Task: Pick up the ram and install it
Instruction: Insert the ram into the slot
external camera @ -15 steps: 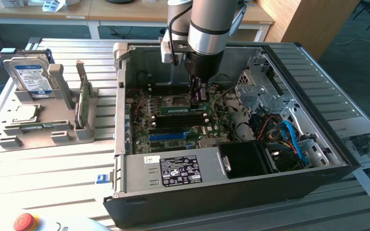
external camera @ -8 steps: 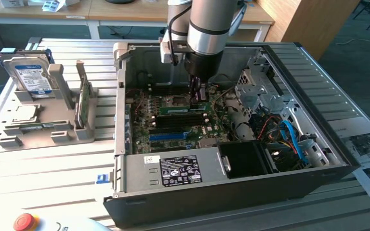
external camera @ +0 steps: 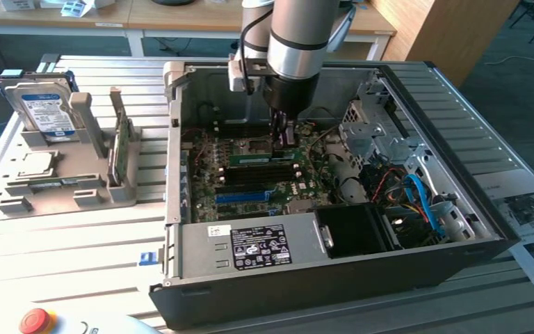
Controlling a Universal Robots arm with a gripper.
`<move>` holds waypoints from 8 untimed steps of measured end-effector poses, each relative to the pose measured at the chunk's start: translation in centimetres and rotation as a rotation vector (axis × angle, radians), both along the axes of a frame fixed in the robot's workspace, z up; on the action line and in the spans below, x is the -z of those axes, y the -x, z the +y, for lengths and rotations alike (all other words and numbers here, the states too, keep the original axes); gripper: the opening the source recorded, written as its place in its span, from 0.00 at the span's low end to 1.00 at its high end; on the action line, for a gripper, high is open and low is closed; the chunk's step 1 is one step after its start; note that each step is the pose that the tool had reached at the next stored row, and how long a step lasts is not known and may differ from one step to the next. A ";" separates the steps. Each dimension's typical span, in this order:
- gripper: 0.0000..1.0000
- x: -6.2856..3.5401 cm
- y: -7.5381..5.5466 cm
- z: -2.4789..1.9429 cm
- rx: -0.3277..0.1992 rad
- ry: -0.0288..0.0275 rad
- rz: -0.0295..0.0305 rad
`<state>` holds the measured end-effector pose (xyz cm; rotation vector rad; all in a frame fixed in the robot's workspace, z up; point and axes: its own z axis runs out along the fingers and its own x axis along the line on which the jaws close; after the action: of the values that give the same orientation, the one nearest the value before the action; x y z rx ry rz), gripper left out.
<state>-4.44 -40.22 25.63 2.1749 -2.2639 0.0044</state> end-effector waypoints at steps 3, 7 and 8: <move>0.12 0.00 0.0 0.00 0.000 0.0001 0.0000; 0.12 0.04 0.0 -0.17 0.000 0.0000 0.0000; 0.12 0.05 0.0 -0.25 0.000 0.0000 0.0000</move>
<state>-4.47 -40.47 25.58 2.1751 -2.2639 0.0044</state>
